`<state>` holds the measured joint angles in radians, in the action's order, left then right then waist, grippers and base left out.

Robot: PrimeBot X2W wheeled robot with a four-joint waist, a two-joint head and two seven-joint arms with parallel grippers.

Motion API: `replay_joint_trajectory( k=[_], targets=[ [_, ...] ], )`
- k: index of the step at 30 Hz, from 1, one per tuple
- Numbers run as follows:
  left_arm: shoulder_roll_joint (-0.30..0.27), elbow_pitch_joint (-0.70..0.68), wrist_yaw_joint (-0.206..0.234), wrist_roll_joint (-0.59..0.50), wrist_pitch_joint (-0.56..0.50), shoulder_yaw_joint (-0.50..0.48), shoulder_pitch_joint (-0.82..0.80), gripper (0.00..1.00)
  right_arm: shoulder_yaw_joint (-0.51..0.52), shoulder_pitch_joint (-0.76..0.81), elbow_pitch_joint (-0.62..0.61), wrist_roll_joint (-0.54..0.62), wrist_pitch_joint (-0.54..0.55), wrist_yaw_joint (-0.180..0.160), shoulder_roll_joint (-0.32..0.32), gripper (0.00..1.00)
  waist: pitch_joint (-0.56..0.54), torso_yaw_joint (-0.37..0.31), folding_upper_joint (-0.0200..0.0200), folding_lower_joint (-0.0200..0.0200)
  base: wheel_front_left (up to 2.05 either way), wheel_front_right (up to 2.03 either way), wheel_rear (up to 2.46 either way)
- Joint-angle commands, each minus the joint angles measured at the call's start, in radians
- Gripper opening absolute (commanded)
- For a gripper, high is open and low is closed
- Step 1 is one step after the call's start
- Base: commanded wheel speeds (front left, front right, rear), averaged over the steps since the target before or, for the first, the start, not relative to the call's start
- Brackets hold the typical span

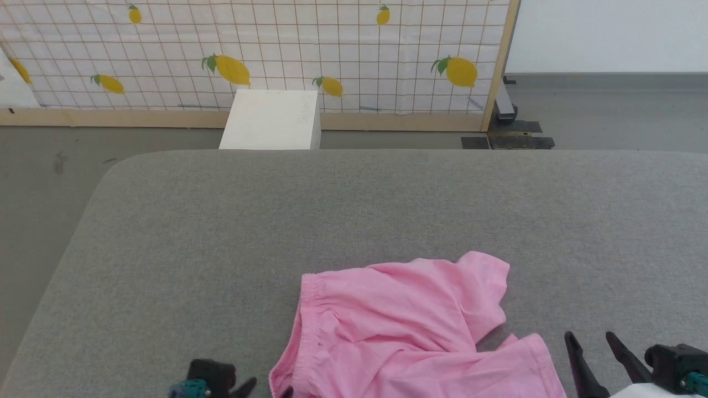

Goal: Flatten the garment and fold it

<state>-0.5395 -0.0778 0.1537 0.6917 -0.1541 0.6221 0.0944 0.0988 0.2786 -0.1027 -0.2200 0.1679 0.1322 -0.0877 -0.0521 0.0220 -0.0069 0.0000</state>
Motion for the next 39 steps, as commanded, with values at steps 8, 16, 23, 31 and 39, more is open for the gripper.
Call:
replay_joint_trajectory(
  k=[8, 16, 23, 31, 39],
  targets=[
    [-0.009, 0.044, -0.091, 0.033, -0.138, 0.078, -0.061, 1.00, -0.044, -0.018, -0.059, 0.011, 0.030, -0.002, -0.002, 1.00, 0.030, -0.026, 0.0069, 0.0000, 0.00, 0.00, 0.00],
    [0.027, 0.165, -0.159, 0.028, -0.156, 0.105, -0.160, 1.00, -0.047, -0.029, -0.057, 0.001, 0.046, -0.002, 0.001, 1.00, 0.068, -0.051, 0.0069, 0.0000, 0.00, 0.00, 0.00],
    [0.046, 0.192, -0.182, 0.035, -0.123, 0.099, -0.189, 0.00, -0.019, -0.032, -0.048, -0.010, 0.061, -0.002, 0.006, 1.00, 0.086, -0.058, 0.0069, 0.0000, 0.00, 0.00, 0.00],
    [0.018, 0.119, -0.129, 0.025, -0.083, 0.062, -0.162, 0.00, -0.008, -0.029, 0.018, -0.084, 0.216, -0.002, -0.053, 1.00, 0.087, -0.033, 0.0069, 0.0000, 0.00, 0.00, 0.00],
    [0.012, 0.053, -0.108, 0.007, -0.087, 0.069, -0.164, 0.00, -0.136, -0.147, 0.110, -0.215, 0.392, -0.002, -0.181, 1.00, 0.098, 0.004, 0.0069, 0.0000, 0.00, 0.00, 0.00]
  ],
)
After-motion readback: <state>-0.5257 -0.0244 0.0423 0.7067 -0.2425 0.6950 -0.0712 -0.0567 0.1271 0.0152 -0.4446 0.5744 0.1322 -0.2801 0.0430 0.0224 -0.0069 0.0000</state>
